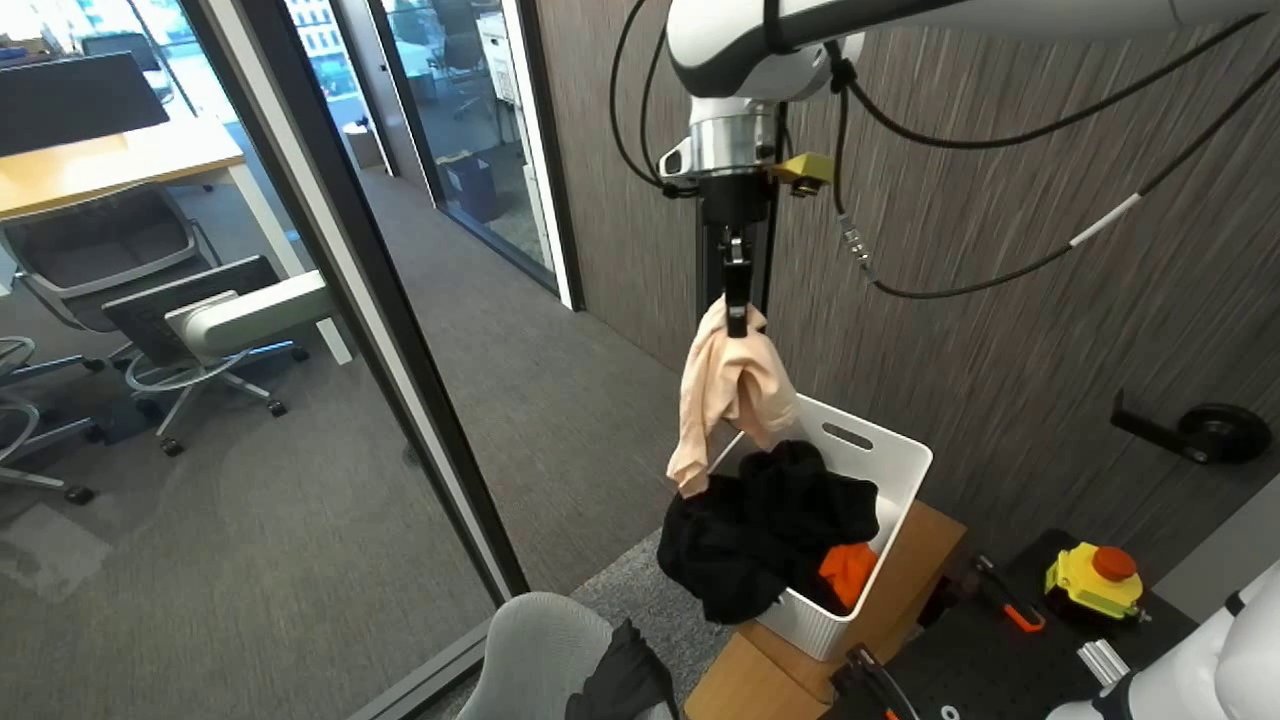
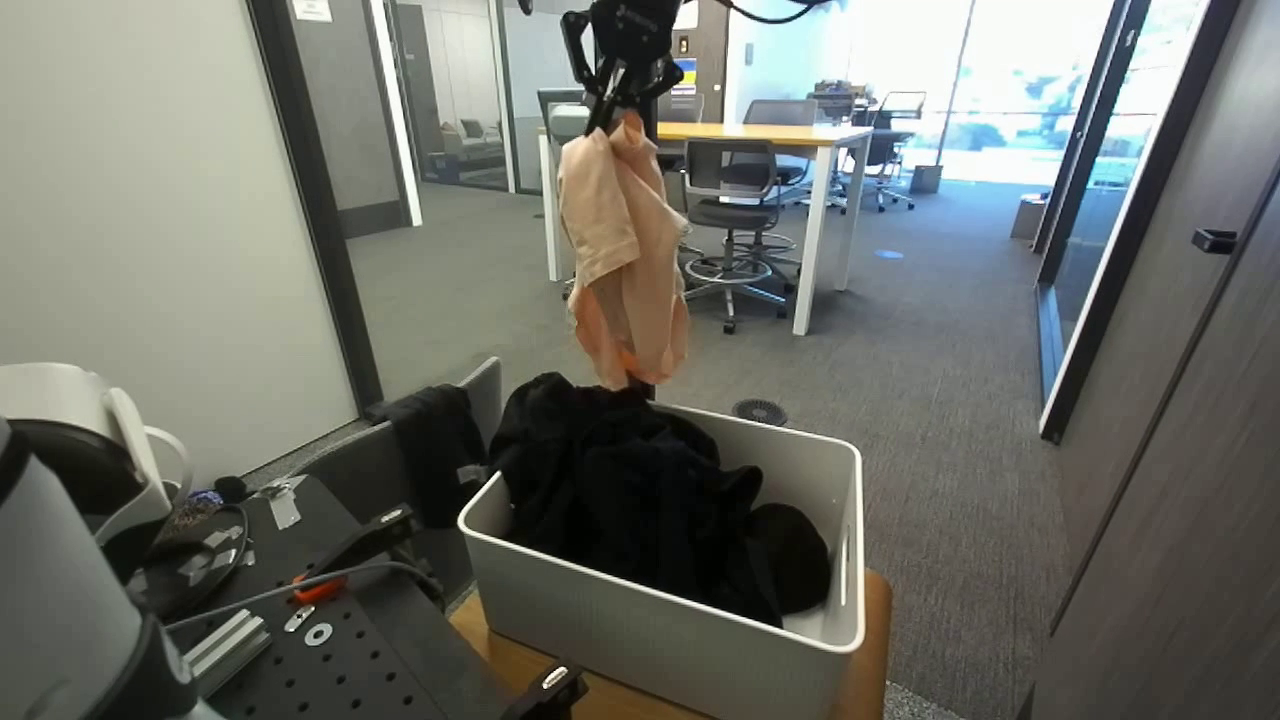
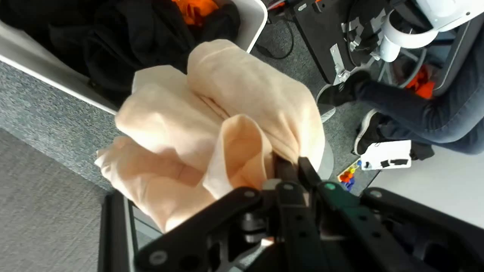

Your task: Put the salmon shirt inside the basket.

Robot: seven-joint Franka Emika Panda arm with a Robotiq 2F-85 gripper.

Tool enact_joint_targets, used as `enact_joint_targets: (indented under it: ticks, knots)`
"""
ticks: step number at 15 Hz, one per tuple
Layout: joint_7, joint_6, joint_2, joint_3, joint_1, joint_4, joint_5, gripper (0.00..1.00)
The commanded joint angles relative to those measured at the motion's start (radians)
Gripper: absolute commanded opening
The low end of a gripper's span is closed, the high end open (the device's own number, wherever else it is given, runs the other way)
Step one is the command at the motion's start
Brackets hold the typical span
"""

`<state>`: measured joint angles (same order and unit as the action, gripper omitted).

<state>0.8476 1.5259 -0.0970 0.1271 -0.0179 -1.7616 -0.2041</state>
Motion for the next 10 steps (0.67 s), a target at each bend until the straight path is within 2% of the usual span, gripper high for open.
enact_joint_targets:
  ticks: [1, 6, 10]
  knots:
    - [-0.101, 0.045, 0.14, -0.059, 0.02, -0.115, -0.02, 0.06]
    - [-0.271, 0.118, 0.21, -0.126, 0.038, -0.209, 0.015, 0.06]
    - [-0.431, 0.235, 0.248, -0.151, 0.045, -0.3, 0.042, 0.06]
